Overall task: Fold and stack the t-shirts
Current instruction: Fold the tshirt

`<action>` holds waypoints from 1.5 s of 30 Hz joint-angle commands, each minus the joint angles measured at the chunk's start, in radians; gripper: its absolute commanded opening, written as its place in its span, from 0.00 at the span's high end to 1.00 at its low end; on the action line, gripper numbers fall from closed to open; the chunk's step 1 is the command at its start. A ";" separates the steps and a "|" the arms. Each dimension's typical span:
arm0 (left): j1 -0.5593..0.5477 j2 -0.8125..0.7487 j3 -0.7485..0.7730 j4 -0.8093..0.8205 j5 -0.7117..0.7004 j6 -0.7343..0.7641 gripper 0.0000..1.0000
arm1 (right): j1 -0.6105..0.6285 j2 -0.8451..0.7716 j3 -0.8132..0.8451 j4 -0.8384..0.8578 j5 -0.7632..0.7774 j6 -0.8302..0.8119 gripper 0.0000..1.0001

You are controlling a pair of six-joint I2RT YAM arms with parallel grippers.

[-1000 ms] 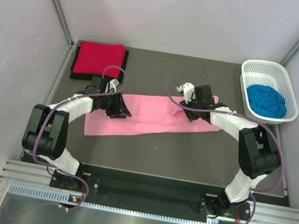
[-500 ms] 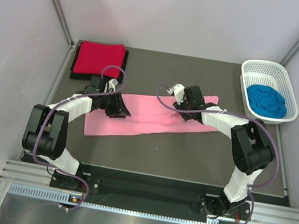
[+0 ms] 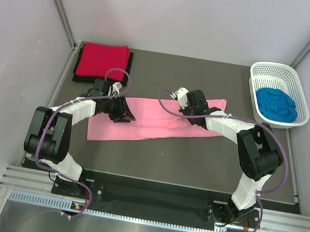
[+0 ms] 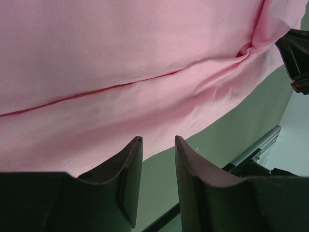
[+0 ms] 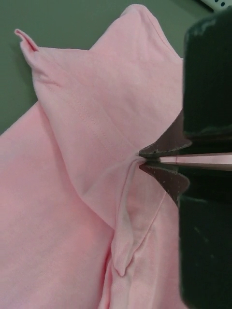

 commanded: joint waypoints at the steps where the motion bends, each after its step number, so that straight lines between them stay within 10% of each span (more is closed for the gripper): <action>1: 0.009 0.002 0.013 0.033 0.034 0.000 0.62 | 0.041 -0.007 0.056 -0.015 0.036 0.022 1.00; 27: 0.012 -0.003 0.010 0.061 0.038 -0.023 0.62 | 0.210 0.089 0.364 -0.618 0.246 0.454 0.99; 33: 0.012 -0.006 0.019 0.051 0.014 -0.019 0.61 | 0.208 0.079 0.431 -0.624 0.240 0.467 0.75; 45: -0.089 -0.024 0.104 0.097 0.006 -0.051 0.62 | -0.070 -0.031 0.459 -0.528 0.013 0.566 0.68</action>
